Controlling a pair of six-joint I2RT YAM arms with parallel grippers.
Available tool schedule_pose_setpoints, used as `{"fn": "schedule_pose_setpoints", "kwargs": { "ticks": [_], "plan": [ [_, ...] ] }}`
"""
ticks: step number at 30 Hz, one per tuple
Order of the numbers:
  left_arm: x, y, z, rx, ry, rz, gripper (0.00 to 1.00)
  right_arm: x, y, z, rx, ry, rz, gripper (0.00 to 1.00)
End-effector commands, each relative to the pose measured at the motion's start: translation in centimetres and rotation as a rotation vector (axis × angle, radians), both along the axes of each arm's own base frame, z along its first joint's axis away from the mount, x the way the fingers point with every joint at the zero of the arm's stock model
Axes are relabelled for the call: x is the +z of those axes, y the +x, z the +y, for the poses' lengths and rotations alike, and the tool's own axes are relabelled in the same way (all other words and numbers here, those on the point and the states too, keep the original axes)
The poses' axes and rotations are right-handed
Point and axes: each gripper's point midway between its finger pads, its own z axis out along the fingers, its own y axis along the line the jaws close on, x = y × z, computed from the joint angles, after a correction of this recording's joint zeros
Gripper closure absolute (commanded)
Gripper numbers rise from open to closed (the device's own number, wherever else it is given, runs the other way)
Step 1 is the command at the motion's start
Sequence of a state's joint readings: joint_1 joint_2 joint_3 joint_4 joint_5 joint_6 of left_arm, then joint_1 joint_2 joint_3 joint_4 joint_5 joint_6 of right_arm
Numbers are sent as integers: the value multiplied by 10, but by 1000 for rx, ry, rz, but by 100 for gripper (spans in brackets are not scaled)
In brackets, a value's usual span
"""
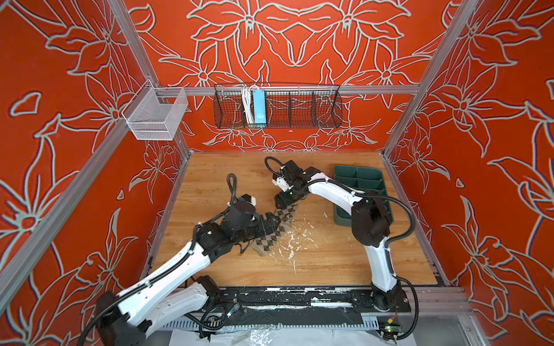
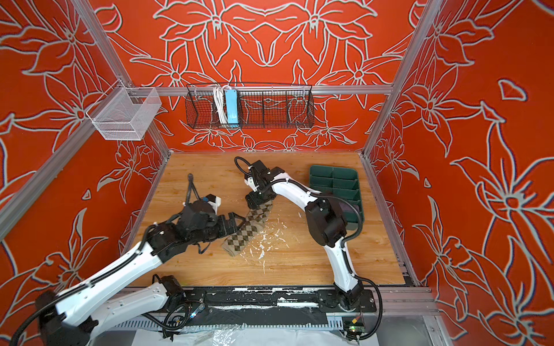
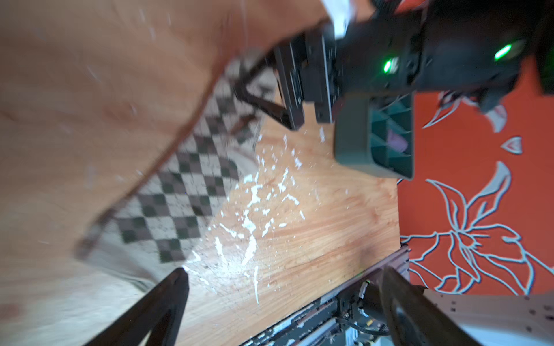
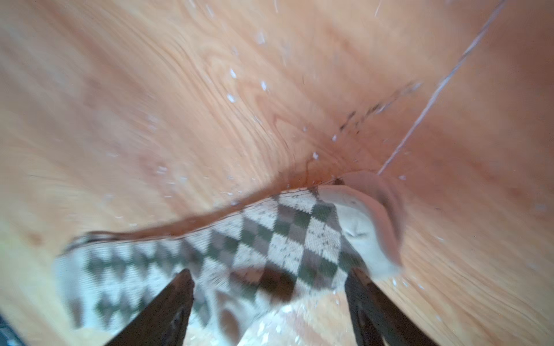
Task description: Roll the socks
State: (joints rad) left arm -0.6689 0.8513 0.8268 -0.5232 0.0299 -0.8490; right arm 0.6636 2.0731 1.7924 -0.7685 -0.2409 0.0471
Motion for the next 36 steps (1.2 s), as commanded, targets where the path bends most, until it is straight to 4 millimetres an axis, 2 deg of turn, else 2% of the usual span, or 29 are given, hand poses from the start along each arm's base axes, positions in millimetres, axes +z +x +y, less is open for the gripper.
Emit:
{"fn": "schedule_pose_setpoints", "kwargs": {
  "ticks": [1, 4, 7, 9, 14, 17, 22, 28, 32, 36],
  "plan": [
    [27, -13, 49, 49, 173, -177, 3, 41, -19, 0, -21, 83, -50, 21],
    [60, -25, 82, 103, 209, -354, 3, 52, -44, 7, -60, 168, -42, 24],
    [84, -39, 111, 172, 218, -478, 3, 54, -79, 37, -70, 320, 55, 28],
    [95, -48, 124, 204, 209, -532, 3, 47, -106, 62, -61, 376, 124, 29],
    [94, -58, 133, 211, 199, -543, 3, 9, -164, 110, 39, 331, 254, 28],
    [87, -60, 129, 188, 193, -515, 3, -18, -182, 121, 71, 268, 282, 27],
    [77, -64, 127, 171, 181, -488, 3, -54, -184, 117, 36, 214, 279, 26],
    [69, -67, 125, 159, 162, -470, 3, -87, -202, 94, 39, 117, 325, 26],
    [68, -68, 123, 129, 190, -458, 3, -96, -221, 69, 61, 55, 342, 26],
    [66, -67, 122, 105, 240, -438, 3, -97, -235, 26, 80, -42, 316, 26]
  ]
}}
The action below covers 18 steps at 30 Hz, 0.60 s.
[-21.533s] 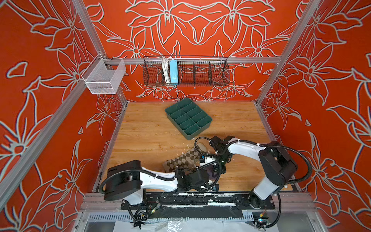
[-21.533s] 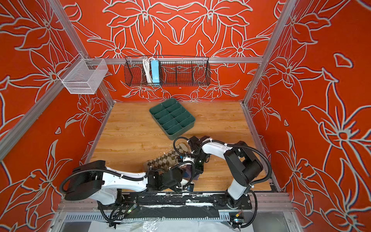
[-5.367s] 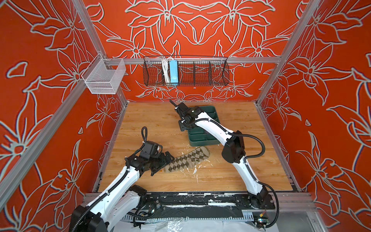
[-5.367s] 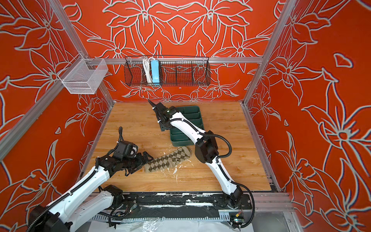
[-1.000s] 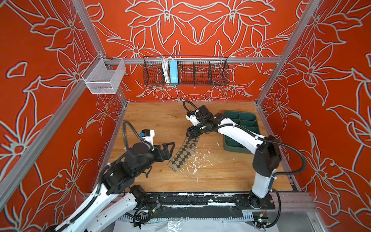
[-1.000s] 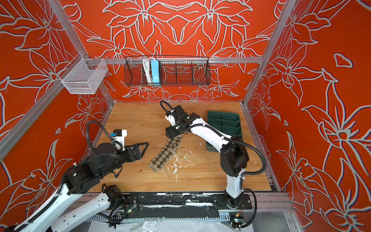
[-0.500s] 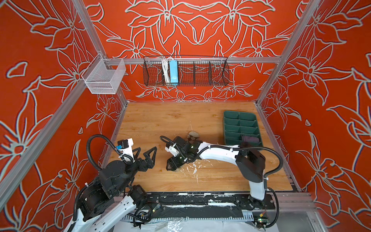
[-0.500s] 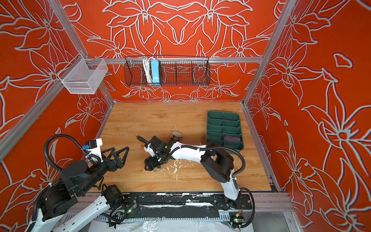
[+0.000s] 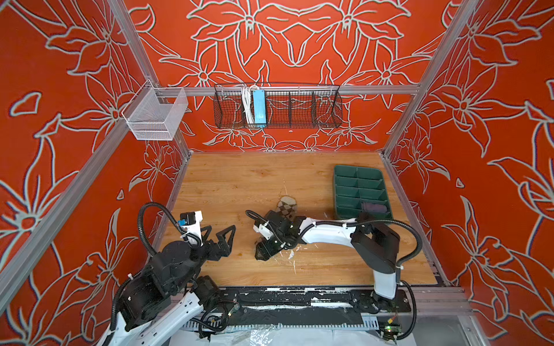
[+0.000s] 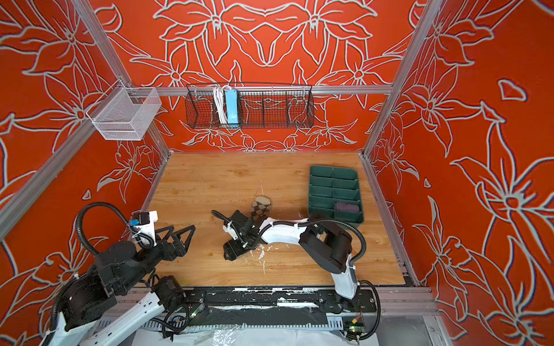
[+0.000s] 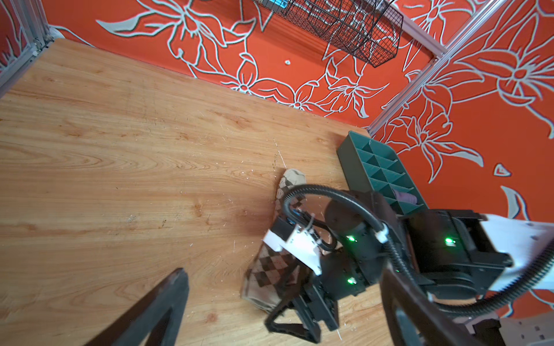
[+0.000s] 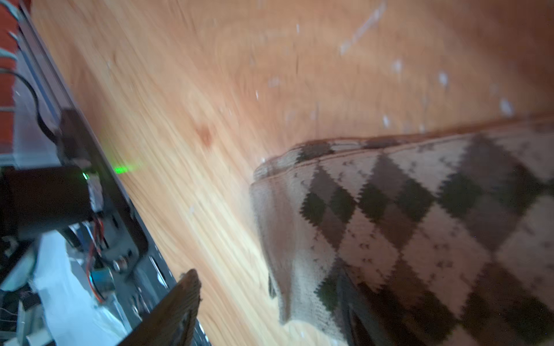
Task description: Roll the socks
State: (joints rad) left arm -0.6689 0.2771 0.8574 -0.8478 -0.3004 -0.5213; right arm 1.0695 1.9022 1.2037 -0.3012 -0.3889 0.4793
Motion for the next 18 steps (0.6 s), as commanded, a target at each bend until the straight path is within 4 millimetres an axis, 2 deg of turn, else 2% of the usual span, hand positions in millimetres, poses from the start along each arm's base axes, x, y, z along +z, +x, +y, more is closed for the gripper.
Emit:
{"fn": "schedule_pose_setpoints", "kwargs": {
  "ticks": [1, 5, 9, 11, 13, 16, 18],
  "plan": [
    [-2, 0, -3, -21, 47, 31, 3, -24, -25, -65, 26, -213, 9, 26],
    [-14, 3, -11, -48, 79, 79, 3, -10, -30, -107, 67, -290, -77, 26],
    [-28, 7, -35, -177, 164, 113, 2, 31, -22, -121, 72, -255, -202, 26],
    [-36, 9, -43, -241, 248, 142, 1, 57, -17, -122, 65, -194, -276, 25],
    [-38, 15, -37, -207, 314, 180, 1, 84, -10, -118, 36, -115, -351, 25],
    [-22, 16, -33, -182, 294, 138, 2, 117, 3, -109, -64, 11, -421, 28],
    [-2, 11, -30, -172, 228, 64, 3, 133, 4, -94, -118, 121, -393, 30]
  ]
}}
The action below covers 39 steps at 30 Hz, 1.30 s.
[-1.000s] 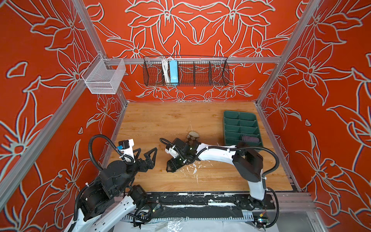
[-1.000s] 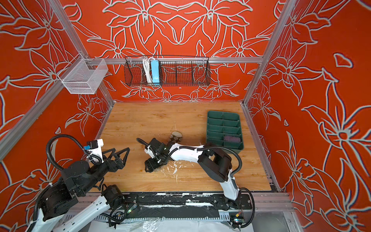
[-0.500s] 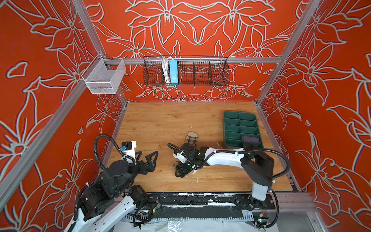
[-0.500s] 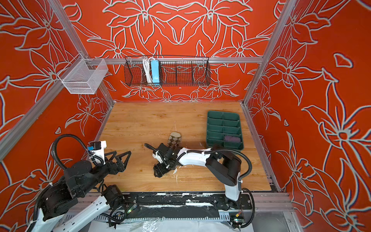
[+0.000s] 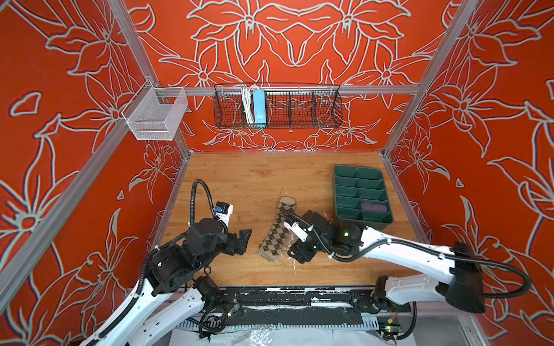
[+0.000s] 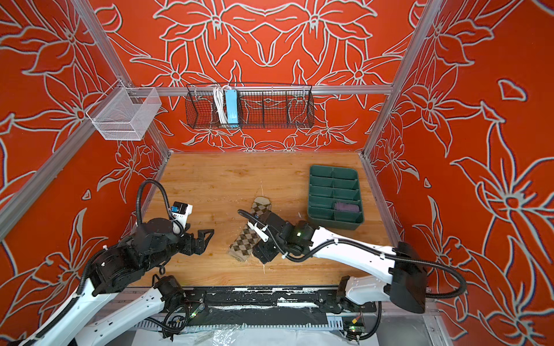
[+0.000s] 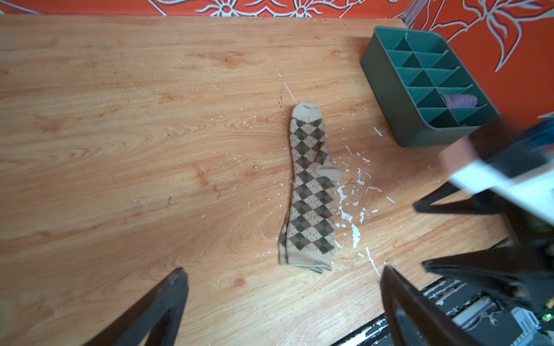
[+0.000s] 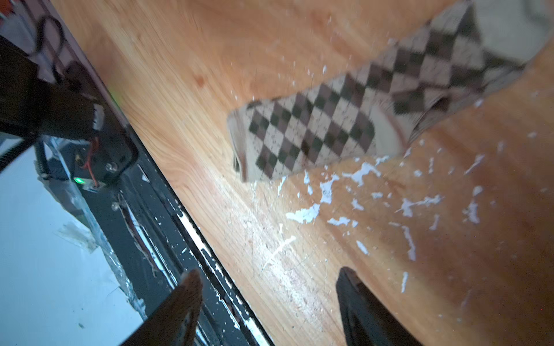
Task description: Roll the socks
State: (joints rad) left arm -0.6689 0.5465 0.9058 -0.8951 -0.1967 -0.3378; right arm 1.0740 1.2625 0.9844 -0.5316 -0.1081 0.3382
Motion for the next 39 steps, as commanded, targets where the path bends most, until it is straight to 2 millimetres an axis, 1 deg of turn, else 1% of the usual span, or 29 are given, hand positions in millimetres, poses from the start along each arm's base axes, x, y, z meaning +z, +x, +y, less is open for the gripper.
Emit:
{"fn": "schedule_pose_setpoints", "kwargs": {
  "ticks": [1, 3, 4, 7, 10, 11, 13, 15, 18, 20, 23, 25, 28, 31, 32, 35, 37, 39],
  "plan": [
    [43, -11, 10, 1, -95, -138, 3, 17, 9, 23, -72, 144, 13, 30],
    [58, -17, 14, 2, -157, -201, 3, 21, 1, 50, -37, 235, 111, 31],
    [63, -20, 15, -4, -176, -225, 3, 18, -3, 62, -16, 254, 159, 31],
    [71, -23, 18, 1, -212, -270, 3, 4, -11, 99, 46, 250, 267, 32],
    [69, -23, 20, 16, -215, -263, 3, -21, -11, 128, 67, 201, 328, 30],
    [67, -22, 21, 21, -206, -257, 3, -29, -9, 137, 72, 187, 349, 30],
    [63, -20, 22, 31, -189, -247, 3, -51, -5, 145, 60, 132, 377, 30],
    [61, -18, 23, 39, -170, -238, 2, -73, -1, 145, 34, 70, 389, 29],
    [60, -17, 25, 48, -150, -227, 3, -106, 1, 134, -8, -25, 403, 29],
    [62, -16, 25, 47, -143, -234, 3, -130, -2, 122, -41, -86, 442, 29],
    [67, -12, 23, 41, -124, -248, 3, -150, -14, 106, -50, -146, 500, 29],
    [70, -8, 19, 27, -105, -253, 3, -157, -21, 89, -54, -198, 520, 29],
    [75, -3, 8, -29, -60, -255, 3, -157, -34, 56, -36, -279, 541, 29],
    [79, 1, -8, -122, -9, -263, 3, -148, -42, 18, -27, -354, 560, 28],
    [80, 3, -14, -159, 11, -268, 3, -144, -45, 8, -19, -362, 582, 28],
    [80, 6, -36, -288, 70, -273, 3, -132, -44, -7, -19, -344, 596, 28],
    [75, 8, -52, -384, 113, -261, 3, -124, -40, -10, -24, -315, 608, 28],
    [67, 10, -65, -473, 155, -244, 3, -112, -34, -8, -24, -268, 611, 28]
  ]
}}
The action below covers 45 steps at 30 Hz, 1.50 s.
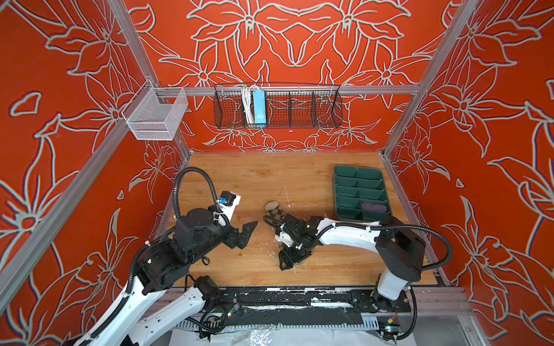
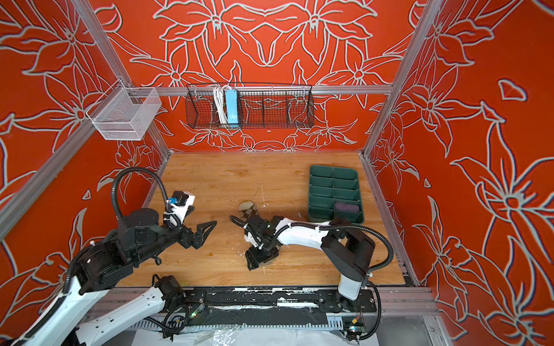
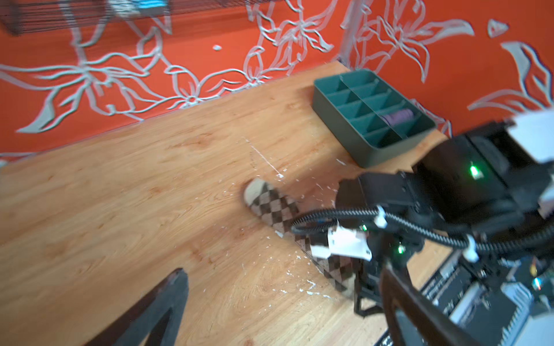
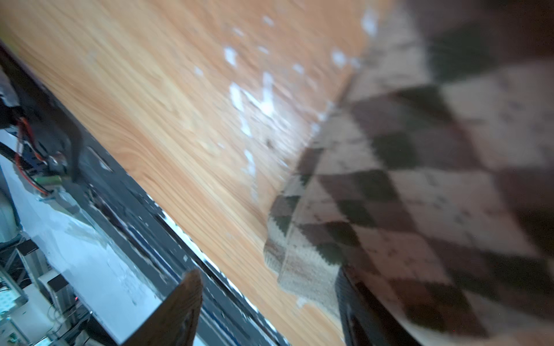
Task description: Roll the socks
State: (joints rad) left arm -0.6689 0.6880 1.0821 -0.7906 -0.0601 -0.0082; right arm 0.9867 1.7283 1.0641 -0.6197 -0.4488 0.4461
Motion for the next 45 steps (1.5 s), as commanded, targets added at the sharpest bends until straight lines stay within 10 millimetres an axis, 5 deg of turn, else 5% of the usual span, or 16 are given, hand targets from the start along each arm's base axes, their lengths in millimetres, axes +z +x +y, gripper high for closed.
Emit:
{"fn": "schedule_pose_setpoints", "kwargs": {
  "ticks": [1, 5, 8, 11, 17, 23, 31, 38, 42, 45],
  "plan": [
    [-2, -4, -32, -226, 88, -36, 2, 19, -3, -13, 3, 24, 51, 28],
    [-18, 4, -51, -304, 155, -74, 1, 91, 43, 11, -94, 280, -7, 27],
    [-31, 4, -65, -329, 232, -134, 0, 147, 90, 10, -221, 431, -111, 27],
    [-52, -2, -86, -353, 355, -199, 1, 176, 132, -13, -379, 466, -206, 27],
    [-117, -29, -134, -344, 517, -236, 2, 190, 189, -87, -701, 489, -264, 27],
    [-171, -45, -159, -295, 581, -138, 2, 203, 197, -132, -811, 537, -334, 27],
    [-238, -45, -163, -205, 699, 10, 13, 213, 185, -165, -817, 515, -394, 27],
    [-269, -50, -163, -194, 708, 88, 15, 227, 178, -185, -839, 549, -427, 27],
    [-285, -45, -153, -150, 719, 137, 24, 231, 173, -184, -829, 571, -426, 27],
    [-294, -40, -144, -120, 723, 171, 42, 233, 167, -184, -815, 577, -428, 26]
  ]
}}
